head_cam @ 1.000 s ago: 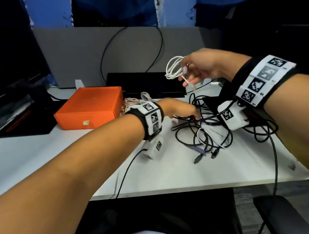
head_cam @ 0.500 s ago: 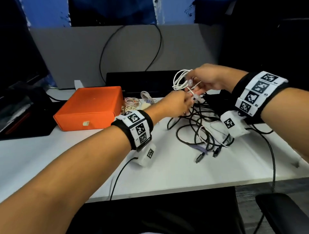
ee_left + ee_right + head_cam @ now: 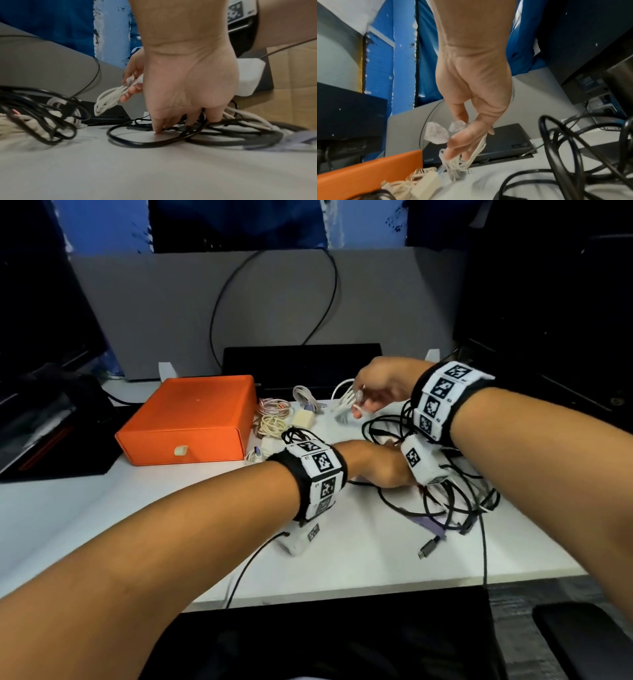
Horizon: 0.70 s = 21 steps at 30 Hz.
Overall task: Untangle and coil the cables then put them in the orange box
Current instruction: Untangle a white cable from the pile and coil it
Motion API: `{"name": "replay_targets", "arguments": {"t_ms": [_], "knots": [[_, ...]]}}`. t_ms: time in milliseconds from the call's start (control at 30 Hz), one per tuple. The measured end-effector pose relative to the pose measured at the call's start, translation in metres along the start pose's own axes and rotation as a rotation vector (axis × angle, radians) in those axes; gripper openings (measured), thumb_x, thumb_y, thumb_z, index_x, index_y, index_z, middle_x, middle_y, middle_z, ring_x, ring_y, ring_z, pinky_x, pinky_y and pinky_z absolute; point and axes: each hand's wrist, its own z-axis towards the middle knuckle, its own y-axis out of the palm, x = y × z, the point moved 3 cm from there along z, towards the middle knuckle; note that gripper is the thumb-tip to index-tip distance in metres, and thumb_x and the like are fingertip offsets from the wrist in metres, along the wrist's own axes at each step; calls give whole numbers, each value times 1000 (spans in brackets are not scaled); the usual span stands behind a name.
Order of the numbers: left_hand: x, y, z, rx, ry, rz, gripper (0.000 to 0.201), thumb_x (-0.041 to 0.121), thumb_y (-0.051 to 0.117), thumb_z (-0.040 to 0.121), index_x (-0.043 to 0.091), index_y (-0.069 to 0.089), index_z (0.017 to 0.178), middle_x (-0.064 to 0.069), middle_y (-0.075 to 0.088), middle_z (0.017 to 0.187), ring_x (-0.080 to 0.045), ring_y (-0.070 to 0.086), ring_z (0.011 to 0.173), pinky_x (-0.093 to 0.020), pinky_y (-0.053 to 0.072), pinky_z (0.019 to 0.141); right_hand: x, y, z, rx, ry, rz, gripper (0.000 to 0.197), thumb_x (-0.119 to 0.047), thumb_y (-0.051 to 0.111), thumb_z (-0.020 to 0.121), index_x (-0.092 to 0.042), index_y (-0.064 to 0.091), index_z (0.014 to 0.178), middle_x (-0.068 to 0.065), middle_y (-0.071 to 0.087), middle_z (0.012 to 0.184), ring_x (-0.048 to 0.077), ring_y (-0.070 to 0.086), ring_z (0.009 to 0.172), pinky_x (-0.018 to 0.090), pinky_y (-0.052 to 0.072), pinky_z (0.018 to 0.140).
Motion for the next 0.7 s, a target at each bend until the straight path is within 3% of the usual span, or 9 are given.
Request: {"name": "replay_targets", "arguments": {"t_ms": [67, 167, 267, 367, 433, 500, 533, 600, 700], "knots": [[-6, 7, -1, 2, 75, 72, 63, 53, 28, 103, 20, 35, 156, -4, 35, 163, -25, 30, 148, -48, 21, 124, 6, 11, 8, -27, 57, 0, 21, -3, 34, 109, 5, 51, 100, 19, 63, 84, 24, 72, 49, 27, 58, 43], [-13, 8, -13, -20, 14, 48, 61, 54, 34, 107, 25, 27, 160, 0, 23, 168, -22, 14, 154, -46, 8, 127, 15, 17, 19, -41, 110, -63, 42, -23, 45, 110, 2, 40, 143, 30, 68, 114, 36, 77, 87, 41, 64, 81], [-18, 5, -20, -15, -71, 35, 74, 63, 35, 104, 27, 12, 164, -1, 0, 172, -21, -10, 157, -49, 2, 127, 12, 0, 15, -21, 90, -312, 61, -42, 42, 109, 1, 32, 151, 34, 67, 118, 43, 70, 110, 51, 55, 100], [-24, 5, -17, -21, -59, 63, 75, 64, 37, 102, 29, 11, 163, -4, -2, 172, -25, -2, 158, -51, 8, 127, -1, -33, -9, -39, 32, -434, 52, -41, 43, 109, 1, 46, 141, 23, 72, 117, 40, 71, 107, 46, 57, 91], [-27, 2, -17, 1, -41, 65, 68, 60, 41, 103, 26, 25, 160, -7, 16, 170, -28, 18, 155, -47, 22, 124, -5, -54, -28, -49, 3, -582, 39, -34, 49, 108, -1, 58, 127, 17, 76, 106, 36, 75, 93, 40, 58, 79], [-30, -2, -16, 52, -32, 38, 57, 53, 47, 104, 18, 43, 149, -6, 49, 146, -30, 48, 135, -36, 41, 103, 0, -69, -49, -79, 52, -806, 31, -30, 55, 106, -2, 64, 115, 12, 79, 93, 30, 74, 76, 35, 58, 70], [-31, -4, -15, 88, -26, 23, 53, 50, 50, 104, 15, 47, 144, -3, 56, 128, -27, 55, 120, -31, 41, 90, 5, -73, -61, -98, 95, -906, 28, -30, 57, 104, -4, 66, 109, 10, 79, 87, 27, 72, 70, 32, 58, 65], [-36, -7, -15, 130, -39, 15, 52, 47, 53, 103, 15, 49, 144, 0, 58, 115, -22, 57, 105, -29, 40, 82, 19, -75, -84, -146, 156, -1014, 26, -32, 64, 100, -7, 69, 102, 8, 79, 83, 25, 71, 69, 31, 56, 61], [-44, -10, -12, 160, -69, 15, 48, 45, 57, 101, 17, 53, 141, 0, 63, 116, -23, 60, 106, -34, 48, 88, 43, -60, -115, -290, 216, -1038, 33, -44, 76, 89, -14, 72, 103, 6, 80, 93, 26, 74, 78, 35, 61, 65]]}}
